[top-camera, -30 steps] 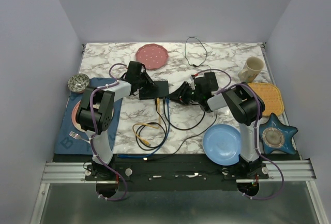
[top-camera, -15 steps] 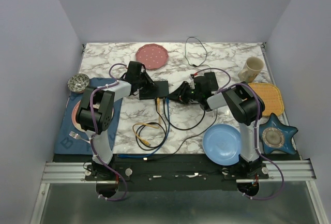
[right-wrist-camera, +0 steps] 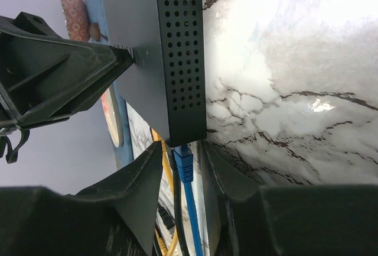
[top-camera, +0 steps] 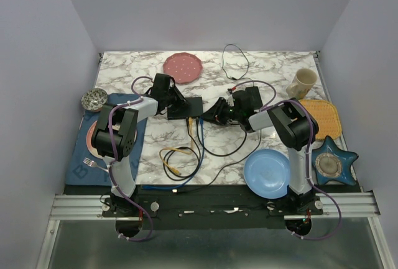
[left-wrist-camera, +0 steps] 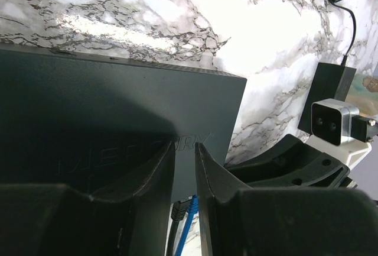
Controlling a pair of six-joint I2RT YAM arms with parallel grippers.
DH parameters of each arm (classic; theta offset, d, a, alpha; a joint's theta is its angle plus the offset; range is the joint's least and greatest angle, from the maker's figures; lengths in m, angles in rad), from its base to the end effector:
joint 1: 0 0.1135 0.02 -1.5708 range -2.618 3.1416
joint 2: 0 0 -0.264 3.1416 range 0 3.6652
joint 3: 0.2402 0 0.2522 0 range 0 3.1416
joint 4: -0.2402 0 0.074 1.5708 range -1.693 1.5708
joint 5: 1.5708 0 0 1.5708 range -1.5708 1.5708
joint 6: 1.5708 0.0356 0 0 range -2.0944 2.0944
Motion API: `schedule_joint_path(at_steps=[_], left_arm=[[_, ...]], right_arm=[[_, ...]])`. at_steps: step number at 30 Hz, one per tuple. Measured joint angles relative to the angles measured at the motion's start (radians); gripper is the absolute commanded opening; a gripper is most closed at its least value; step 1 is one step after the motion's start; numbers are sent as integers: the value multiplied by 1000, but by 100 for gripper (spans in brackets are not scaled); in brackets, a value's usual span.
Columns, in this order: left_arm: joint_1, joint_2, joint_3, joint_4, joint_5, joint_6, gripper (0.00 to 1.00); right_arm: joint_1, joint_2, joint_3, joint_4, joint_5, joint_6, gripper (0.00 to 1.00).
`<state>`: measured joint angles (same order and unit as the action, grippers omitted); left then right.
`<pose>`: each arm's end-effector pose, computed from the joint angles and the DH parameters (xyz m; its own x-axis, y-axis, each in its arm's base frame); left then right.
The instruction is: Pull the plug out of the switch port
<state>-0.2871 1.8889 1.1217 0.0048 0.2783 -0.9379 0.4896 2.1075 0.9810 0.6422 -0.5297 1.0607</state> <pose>0.3797 -0.1223 0.1627 -0.7650 -0.5825 -0.2748 -0.2603 0.6699 -0.6953 0.3508 0.2073 0.0962 -0.8992 0.3742 -0.2268 -0.0322 0.4603 0.8872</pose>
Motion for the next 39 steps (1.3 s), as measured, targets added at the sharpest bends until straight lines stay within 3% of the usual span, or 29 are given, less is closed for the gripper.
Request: schedule_joint_path(at_steps=[23,39], left_arm=[[0,2,-6,14,8,-11,35],[0,2,-8,16,8,-13,35]], right_arm=[[39,-21,57,-154,-10,-58,45],[40,-16,16,-85,15,93,41]])
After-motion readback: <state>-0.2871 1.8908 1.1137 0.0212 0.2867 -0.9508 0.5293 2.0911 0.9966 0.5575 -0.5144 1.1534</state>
